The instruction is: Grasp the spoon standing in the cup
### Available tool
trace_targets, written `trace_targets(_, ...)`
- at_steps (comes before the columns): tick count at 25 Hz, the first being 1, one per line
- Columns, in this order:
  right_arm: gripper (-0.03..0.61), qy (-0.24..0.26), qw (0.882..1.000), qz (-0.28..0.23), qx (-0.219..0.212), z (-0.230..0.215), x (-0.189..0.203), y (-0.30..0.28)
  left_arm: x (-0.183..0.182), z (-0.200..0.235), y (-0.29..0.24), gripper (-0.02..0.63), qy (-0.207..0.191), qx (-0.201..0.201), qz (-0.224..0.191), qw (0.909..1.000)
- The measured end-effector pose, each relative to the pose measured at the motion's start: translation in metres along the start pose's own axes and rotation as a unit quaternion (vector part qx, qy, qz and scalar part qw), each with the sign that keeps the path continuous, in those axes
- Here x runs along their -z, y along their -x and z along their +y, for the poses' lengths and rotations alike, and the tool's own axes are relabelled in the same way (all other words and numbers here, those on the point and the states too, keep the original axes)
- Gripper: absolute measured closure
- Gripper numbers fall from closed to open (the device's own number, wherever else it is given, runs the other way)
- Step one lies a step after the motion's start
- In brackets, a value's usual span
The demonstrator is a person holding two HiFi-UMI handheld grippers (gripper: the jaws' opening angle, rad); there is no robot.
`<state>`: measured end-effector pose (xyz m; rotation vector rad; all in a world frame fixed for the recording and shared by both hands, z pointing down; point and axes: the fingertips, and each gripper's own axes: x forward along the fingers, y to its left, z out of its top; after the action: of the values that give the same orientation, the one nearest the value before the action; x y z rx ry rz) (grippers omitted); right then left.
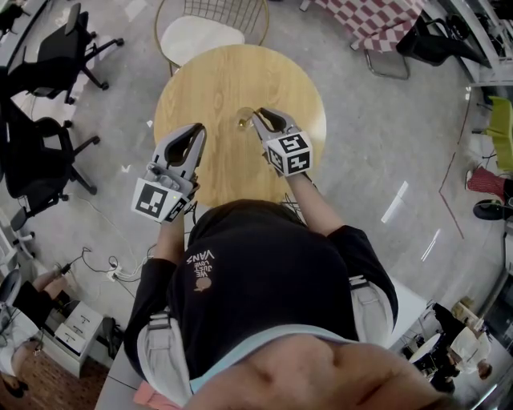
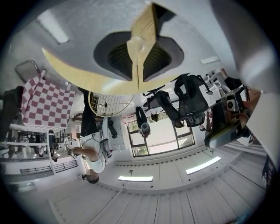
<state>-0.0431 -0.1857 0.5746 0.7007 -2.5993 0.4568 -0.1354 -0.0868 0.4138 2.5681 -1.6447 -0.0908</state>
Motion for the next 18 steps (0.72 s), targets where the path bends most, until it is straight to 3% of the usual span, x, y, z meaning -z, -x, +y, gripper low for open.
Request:
trace_targets(12, 0.515, 0.011, 1.0, 0.003, 0.002, 0.0016, 0.0033, -0.0033, 0.0002, 0.0007, 0.0053, 0.598, 0.002, -0.004, -0.002, 1.0)
trace_targets(14, 0.568, 0.014, 1.0, 0.0, 0.004, 0.002, 0.0019, -0.003, 0.0001, 0.0, 0.0058, 0.598, 0.002, -0.002, -0.002, 1.0)
trace_targets(18, 0.572, 0.018, 1.0, -0.002, 0.005, 0.0037, -0.0002, -0.0029, 0.0, 0.0009, 0.0085, 0.598, 0.003, -0.004, 0.0, 1.0)
